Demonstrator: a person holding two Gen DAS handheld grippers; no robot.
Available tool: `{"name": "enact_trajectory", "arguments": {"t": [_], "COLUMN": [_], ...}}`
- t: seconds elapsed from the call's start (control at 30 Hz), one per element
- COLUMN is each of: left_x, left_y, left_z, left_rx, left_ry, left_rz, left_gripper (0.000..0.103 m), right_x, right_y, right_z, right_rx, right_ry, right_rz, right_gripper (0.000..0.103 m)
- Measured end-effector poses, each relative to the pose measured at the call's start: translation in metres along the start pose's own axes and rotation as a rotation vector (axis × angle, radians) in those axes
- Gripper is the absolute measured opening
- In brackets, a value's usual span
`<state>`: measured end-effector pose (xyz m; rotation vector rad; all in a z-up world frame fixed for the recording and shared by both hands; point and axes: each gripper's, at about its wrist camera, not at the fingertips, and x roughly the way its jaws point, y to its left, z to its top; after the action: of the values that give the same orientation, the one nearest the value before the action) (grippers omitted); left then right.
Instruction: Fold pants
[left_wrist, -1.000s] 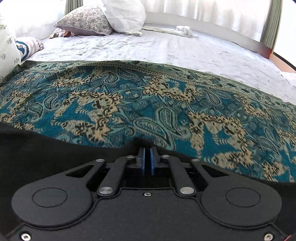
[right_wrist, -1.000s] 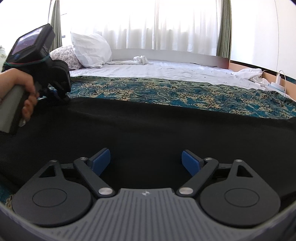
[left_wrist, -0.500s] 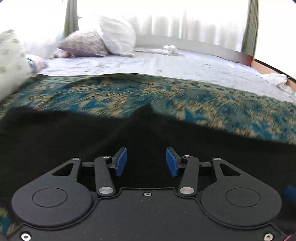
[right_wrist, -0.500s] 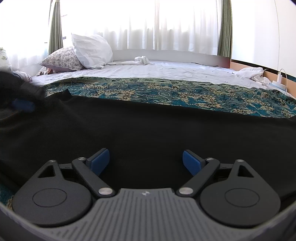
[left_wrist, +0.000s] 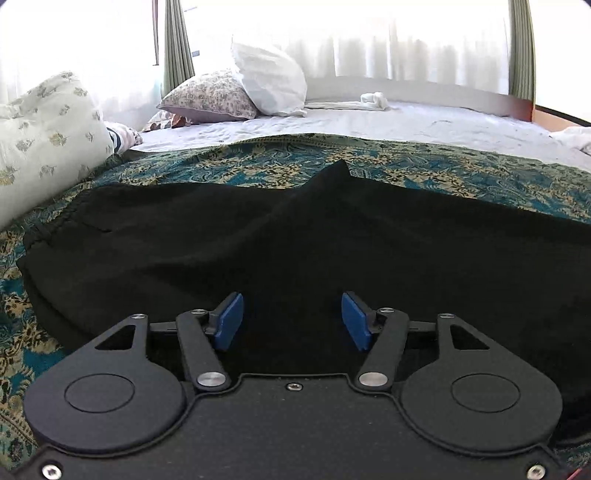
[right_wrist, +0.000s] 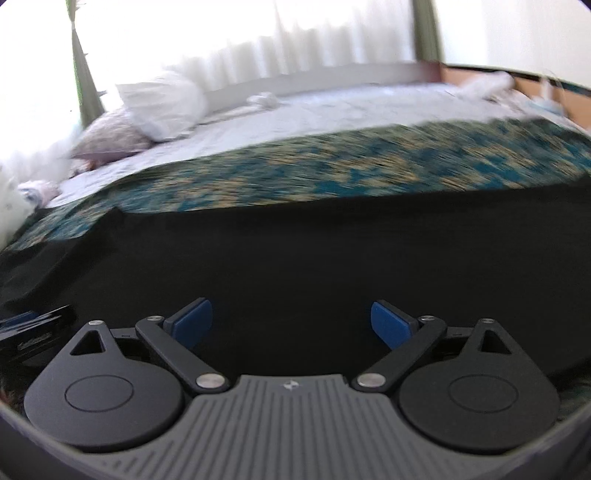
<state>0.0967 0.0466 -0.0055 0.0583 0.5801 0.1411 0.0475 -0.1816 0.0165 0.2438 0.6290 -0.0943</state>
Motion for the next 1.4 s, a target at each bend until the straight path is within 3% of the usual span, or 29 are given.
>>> {"name": "enact_trajectory", "arguments": {"t": [0.1,0.27,0.57,0.67,0.8,0.87,1.07,1.2,1.4], "left_x": [0.000,0.000,0.000,-0.001,-0.001,-0.001,-0.001,-0.001,-0.001], "left_y": [0.000,0.001,0.002,0.002,0.002,0.002,0.003,0.003,0.001], "left_z": [0.000,0.000,0.000,-0.001,-0.002,-0.002,-0.002,-0.002,-0.002], "left_rx": [-0.011,-0.012,-0.007,0.002,0.002,0.003,0.002,0.002,0.003], "left_ry": [0.000,-0.002,-0.005,-0.010,-0.010,-0.011,-0.011,-0.010,-0.011], "left_rz": [-0.010,-0.013,-0.010,-0.013,-0.014,-0.014,-0.015,-0.014,-0.012], "left_gripper": [0.058,0.058,0.058,0.059,0.060,0.060,0.060,0.060,0.061], "right_x": [-0.006,-0.016,-0.048,-0.063,-0.084,-0.091,-0.102,-0.094,-0.087], "right_y": [-0.029,-0.081,-0.206,-0.224,-0.221,-0.225,-0.235,-0.241,-0.236], "right_z": [0.002,-0.002,0.007,0.008,0.003,-0.001,-0.019,-0.026,-0.028], "right_rx": [0.024,-0.073,0.102,0.154,0.173,0.223,0.317,0.347,0.301], "right_ry": [0.016,0.023,-0.029,-0.085,-0.242,-0.277,-0.303,-0.255,-0.268], "right_rz": [-0.079,-0.322,-0.593,-0.557,-0.604,-0.597,-0.602,-0.576,-0.526], "right_gripper": [0.099,0.099,0.101,0.100,0.100,0.100,0.100,0.100,0.098]}}
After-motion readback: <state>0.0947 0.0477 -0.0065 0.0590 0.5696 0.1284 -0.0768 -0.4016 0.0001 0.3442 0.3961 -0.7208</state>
